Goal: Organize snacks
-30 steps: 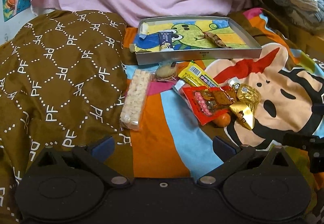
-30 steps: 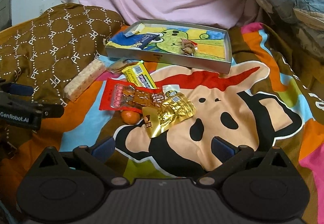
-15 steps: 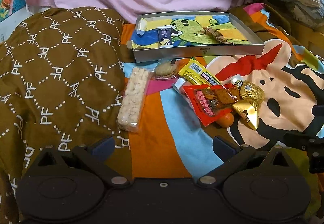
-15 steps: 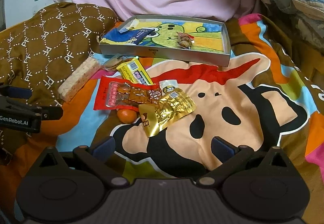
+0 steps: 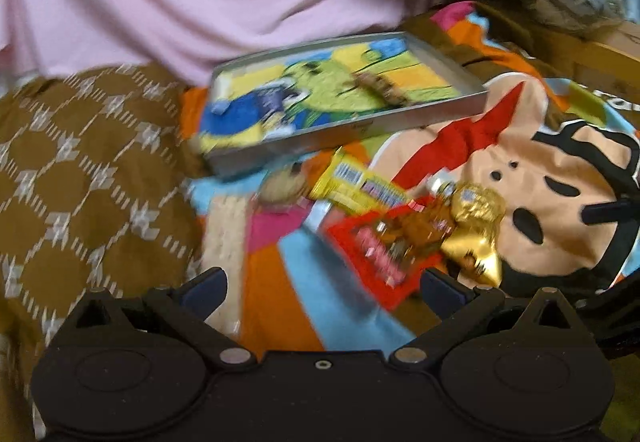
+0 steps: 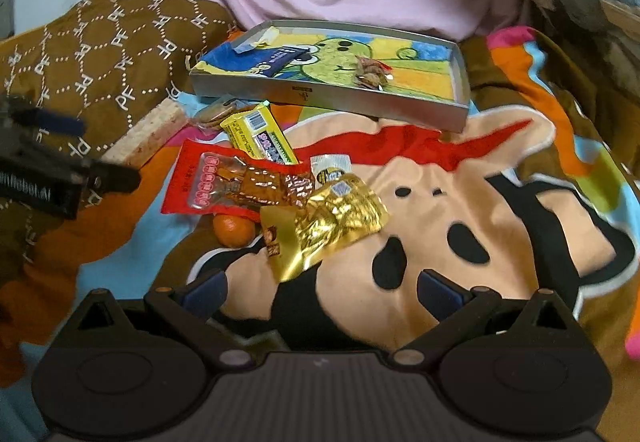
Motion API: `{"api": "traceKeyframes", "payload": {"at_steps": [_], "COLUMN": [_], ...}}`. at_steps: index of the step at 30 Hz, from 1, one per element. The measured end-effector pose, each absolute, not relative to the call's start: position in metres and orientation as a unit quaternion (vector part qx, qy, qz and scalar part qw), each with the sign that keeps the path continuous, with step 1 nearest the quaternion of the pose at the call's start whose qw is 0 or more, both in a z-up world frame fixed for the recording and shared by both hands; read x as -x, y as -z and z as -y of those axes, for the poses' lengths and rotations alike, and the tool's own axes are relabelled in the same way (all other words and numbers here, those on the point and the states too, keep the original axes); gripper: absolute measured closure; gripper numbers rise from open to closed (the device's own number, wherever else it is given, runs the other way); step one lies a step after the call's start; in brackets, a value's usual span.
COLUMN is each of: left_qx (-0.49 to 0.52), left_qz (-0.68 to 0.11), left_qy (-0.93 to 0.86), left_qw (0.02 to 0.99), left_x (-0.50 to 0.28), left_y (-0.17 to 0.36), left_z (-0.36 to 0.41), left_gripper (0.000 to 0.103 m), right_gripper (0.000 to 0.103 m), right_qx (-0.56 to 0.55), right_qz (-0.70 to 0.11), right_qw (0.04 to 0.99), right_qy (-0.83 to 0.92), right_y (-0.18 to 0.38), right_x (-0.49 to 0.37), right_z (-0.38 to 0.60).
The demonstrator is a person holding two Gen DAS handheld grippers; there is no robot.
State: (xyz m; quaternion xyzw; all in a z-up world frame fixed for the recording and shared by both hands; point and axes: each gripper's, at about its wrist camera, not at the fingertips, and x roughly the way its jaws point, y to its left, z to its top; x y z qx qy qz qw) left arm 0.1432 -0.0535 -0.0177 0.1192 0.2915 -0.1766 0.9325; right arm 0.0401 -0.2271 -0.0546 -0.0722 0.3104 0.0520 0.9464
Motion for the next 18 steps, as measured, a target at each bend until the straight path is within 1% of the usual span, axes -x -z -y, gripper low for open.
{"api": "traceKeyframes", "payload": {"at_steps": [6,13,18], "left_qx": [-0.182,-0.252,-0.304], "left_qz": [-0.264,-0.282,-0.285], "left_qy": [0.255,0.345,0.387], "left_qw": [0.912,0.859,0.823], "left_x": [-0.175,-0.206,-0.214], "left_y": [0.017,0.032,0.046], "left_z": [0.080,0.112,0.123], "left_gripper": [0.001,0.001,0.001], "right_gripper": [0.000,0.000,0.000], "right_qx": [0.134,0.187,0.206], "right_qz": [-0.292,-0.292,-0.305], "right_qw": [0.943,0.927,0.912], "right_qy": [-0.086,-0.146,-0.182], "right_y": [0.057,0.060,0.064], "right_x": [-0.072,-0.094,-0.107], "right_z": [0.235,0.239,0.241]}}
